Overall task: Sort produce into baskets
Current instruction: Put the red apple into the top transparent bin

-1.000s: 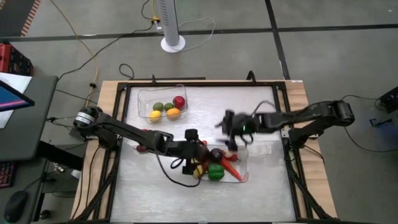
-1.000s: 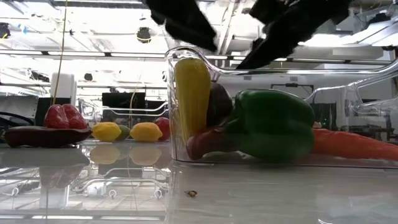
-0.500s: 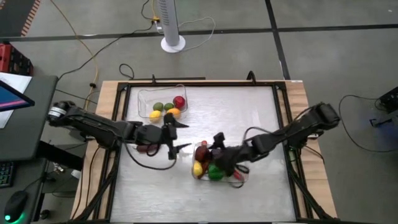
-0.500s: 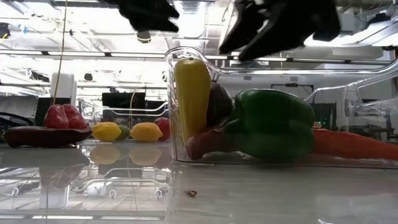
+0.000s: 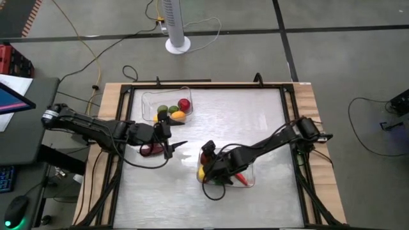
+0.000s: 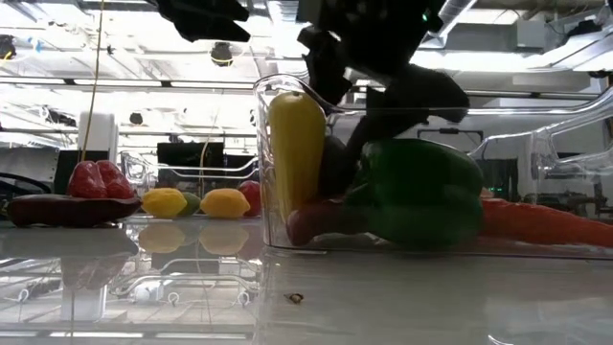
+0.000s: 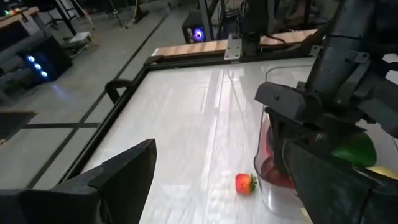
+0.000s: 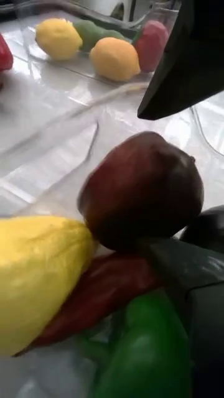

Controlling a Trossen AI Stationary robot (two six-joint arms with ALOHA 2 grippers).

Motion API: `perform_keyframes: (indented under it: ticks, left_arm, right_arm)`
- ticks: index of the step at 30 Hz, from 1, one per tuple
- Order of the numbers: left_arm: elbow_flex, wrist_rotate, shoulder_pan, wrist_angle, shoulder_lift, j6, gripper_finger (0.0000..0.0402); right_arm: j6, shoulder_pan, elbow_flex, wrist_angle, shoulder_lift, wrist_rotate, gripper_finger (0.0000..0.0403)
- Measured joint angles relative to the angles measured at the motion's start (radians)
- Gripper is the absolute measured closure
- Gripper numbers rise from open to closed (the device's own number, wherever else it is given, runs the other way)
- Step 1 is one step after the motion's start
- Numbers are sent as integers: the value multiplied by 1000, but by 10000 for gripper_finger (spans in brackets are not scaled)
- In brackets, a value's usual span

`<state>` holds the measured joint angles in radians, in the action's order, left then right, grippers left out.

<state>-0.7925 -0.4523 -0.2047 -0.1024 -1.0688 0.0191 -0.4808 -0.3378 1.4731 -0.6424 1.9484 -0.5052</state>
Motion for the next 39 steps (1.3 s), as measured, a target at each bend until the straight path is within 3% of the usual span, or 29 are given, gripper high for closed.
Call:
perform_keyframes:
  ticks: [6, 12, 26, 33, 39]
  left_arm:
    - [0, 1, 0, -21, 2, -3, 66]
    - [0, 3, 0, -19, 2, -4, 66]
    - [0, 29, 0, -21, 1, -16, 66]
    - [0, 28, 0, -21, 1, -16, 66]
    - [0, 28, 0, -21, 1, -16, 66]
  right_arm:
    - [-22, 0, 6, -6, 4, -10, 6]
    - [7, 19, 6, -17, 4, 104, 17]
    - [-26, 53, 13, -12, 92, 96, 6]
    - [-36, 52, 10, -20, 95, 124, 35]
    - [-31, 55, 9, -19, 98, 129, 91]
